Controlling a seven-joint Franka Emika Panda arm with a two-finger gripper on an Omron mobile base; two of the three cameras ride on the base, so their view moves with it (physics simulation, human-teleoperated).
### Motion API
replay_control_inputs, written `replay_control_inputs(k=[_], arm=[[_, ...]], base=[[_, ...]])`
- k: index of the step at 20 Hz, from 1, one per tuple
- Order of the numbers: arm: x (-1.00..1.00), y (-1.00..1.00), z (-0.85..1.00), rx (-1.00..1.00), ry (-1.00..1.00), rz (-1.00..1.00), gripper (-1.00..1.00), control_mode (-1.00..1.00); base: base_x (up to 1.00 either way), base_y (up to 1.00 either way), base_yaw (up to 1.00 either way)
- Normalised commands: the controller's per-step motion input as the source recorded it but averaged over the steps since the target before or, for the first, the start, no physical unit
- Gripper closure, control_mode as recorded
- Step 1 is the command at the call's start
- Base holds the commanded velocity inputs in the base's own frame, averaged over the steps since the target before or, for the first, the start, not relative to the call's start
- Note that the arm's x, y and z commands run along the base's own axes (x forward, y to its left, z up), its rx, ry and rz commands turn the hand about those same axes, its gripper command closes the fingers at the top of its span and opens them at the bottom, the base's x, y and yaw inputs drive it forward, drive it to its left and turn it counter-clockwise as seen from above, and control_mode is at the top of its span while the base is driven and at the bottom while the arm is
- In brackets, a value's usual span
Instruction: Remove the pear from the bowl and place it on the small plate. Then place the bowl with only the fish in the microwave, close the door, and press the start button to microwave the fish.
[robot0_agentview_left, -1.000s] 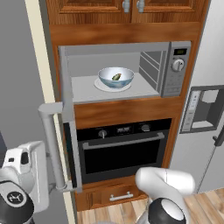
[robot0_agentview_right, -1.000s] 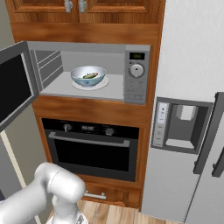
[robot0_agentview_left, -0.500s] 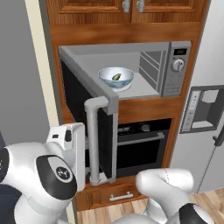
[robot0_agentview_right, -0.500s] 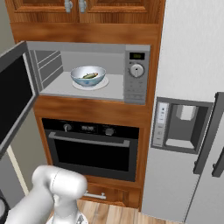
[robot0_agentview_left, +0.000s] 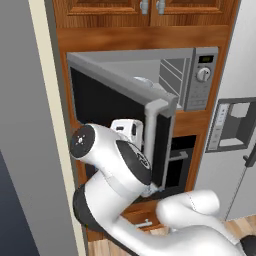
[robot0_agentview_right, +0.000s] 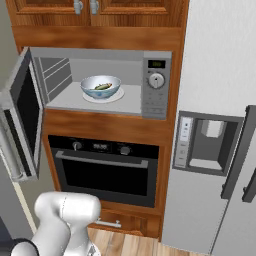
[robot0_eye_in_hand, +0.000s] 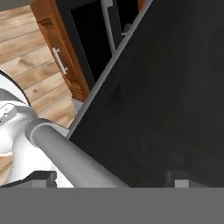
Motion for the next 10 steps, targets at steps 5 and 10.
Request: replay_control_inputs(k=[5, 10], arm=[[0.78, -1.0, 0.09, 0.2, 0.0, 0.01, -1.0, -1.0], [0.88, -0.59, 0.34, 0.15, 0.0, 0.03, -1.0, -1.0]], base=[[0.0, 0.0, 0.0], [0.0, 0.0, 0.0]])
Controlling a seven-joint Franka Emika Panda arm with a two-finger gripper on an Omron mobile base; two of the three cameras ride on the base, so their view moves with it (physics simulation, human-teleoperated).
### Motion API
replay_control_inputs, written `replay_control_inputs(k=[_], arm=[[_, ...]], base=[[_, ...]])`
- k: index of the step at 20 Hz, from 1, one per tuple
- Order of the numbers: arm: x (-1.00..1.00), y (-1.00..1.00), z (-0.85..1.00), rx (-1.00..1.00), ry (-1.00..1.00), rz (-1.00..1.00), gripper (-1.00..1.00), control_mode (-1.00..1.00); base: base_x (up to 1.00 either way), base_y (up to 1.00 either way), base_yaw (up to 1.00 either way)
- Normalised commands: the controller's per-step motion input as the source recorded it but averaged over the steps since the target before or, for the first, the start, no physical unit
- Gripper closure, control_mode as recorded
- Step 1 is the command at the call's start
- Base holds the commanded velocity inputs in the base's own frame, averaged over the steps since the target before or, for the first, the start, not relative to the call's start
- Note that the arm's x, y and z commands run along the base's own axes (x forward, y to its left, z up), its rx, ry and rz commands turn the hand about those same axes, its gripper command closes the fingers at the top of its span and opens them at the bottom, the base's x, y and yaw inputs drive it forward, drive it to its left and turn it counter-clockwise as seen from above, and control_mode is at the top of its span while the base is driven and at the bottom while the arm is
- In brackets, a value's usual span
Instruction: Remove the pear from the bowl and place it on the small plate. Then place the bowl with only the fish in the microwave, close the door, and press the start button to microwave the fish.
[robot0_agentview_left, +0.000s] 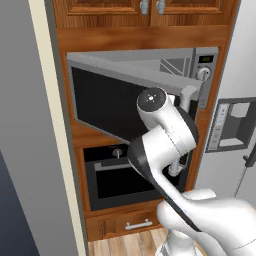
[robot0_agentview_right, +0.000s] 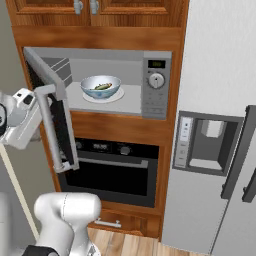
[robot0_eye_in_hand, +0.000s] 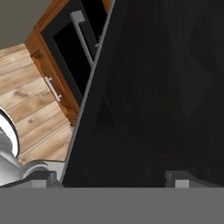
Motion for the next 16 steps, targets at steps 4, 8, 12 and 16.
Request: replay_control_inputs(k=[4, 8, 12, 16], arm=[[0.84, -0.28, 0.2, 0.12, 0.0, 0.05, -1.0, -1.0], [0.87, -0.07, 0.01, 0.1, 0.0, 0.07, -1.0, -1.0], [1.0, -0.05, 0.0, 0.08, 0.0, 0.04, -1.0, -1.0], [0.99, -0.13, -0.01, 0.07, 0.0, 0.03, -1.0, -1.0]], base=[[0.0, 0.0, 0.0], [0.0, 0.0, 0.0], [0.0, 0.0, 0.0], [0.0, 0.0, 0.0]])
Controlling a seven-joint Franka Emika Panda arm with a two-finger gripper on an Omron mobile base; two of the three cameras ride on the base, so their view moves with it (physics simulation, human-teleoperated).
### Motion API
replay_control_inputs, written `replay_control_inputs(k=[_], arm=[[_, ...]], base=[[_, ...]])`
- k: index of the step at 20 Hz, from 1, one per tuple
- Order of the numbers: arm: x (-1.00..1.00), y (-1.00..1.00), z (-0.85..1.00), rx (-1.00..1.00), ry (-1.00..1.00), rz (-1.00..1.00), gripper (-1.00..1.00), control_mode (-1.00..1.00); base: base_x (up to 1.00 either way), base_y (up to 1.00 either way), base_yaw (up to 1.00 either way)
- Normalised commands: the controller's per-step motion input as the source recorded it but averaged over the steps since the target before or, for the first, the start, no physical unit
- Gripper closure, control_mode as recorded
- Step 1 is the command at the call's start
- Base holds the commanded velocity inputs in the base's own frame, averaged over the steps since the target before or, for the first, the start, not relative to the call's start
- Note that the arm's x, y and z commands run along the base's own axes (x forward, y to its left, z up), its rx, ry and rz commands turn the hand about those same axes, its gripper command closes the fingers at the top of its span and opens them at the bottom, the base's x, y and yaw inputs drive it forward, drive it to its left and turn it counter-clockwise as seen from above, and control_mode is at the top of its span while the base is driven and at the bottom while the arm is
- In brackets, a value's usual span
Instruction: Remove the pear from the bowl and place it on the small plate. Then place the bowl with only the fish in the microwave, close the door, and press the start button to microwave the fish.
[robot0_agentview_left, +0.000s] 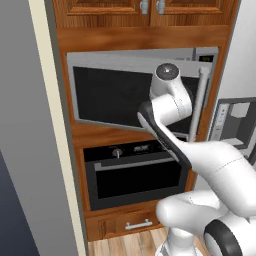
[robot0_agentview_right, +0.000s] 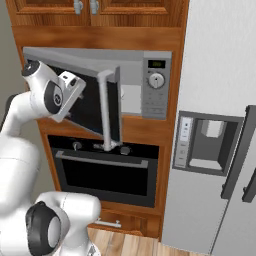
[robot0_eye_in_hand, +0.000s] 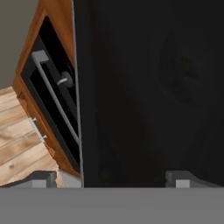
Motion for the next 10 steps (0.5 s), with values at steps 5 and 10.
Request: replay_control_inputs(k=[5, 10], arm=[[0.92, -0.09, -0.01, 0.06, 0.0, 0.04, -1.0, -1.0], [0.83, -0.02, -0.02, 0.07, 0.0, 0.1, -1.0, -1.0]], base=[[0.0, 0.0, 0.0], [0.0, 0.0, 0.0]])
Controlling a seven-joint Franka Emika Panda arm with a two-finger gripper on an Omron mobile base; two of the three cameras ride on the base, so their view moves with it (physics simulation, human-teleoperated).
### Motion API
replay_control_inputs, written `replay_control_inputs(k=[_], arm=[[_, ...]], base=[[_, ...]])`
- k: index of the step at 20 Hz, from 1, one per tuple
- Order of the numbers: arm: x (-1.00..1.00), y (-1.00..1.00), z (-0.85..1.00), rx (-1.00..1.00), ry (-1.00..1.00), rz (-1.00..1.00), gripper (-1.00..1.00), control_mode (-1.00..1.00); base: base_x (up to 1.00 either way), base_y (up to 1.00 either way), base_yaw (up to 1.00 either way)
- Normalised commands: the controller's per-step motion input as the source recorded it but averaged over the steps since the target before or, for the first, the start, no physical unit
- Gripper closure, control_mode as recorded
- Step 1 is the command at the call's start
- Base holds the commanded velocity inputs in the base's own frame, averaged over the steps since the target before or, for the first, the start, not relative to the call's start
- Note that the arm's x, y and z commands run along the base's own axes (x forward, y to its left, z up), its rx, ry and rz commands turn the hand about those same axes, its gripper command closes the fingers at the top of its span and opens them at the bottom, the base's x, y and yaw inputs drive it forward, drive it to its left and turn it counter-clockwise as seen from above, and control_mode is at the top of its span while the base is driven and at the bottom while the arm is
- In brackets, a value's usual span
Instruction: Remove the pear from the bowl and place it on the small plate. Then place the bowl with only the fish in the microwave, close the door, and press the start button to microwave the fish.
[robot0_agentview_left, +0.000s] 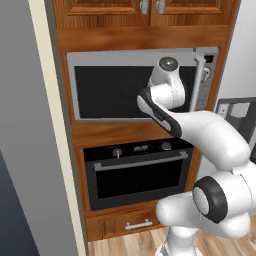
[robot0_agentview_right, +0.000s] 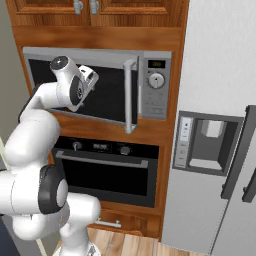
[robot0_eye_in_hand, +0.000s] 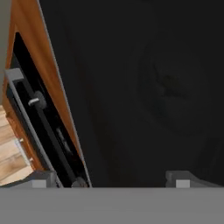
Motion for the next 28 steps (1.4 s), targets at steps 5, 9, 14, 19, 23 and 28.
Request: replay_control_inputs(k=[5, 9, 14, 19, 23, 28], arm=[[0.86, 0.0, -0.13, 0.03, 0.02, 0.12, -1.0, -1.0], [0.88, 0.0, -0.36, 0.0, 0.1, 0.12, -1.0, -1.0], [-0.11, -0.22, -0.04, 0.01, -0.03, 0.04, -1.0, -1.0], [-0.91, -0.88, 0.39, 0.04, -0.08, 0.0, -1.0, -1.0], [-1.0, -1.0, -0.12, 0.19, -0.19, 0.0, -1.0, -1.0], [-0.78, -1.0, -0.31, 0.11, -0.1, 0.04, -1.0, -1.0]], base=[[0.0, 0.0, 0.0], [0.0, 0.0, 0.0], [0.0, 0.0, 0.0], [0.0, 0.0, 0.0], [0.0, 0.0, 0.0], [0.0, 0.0, 0.0]])
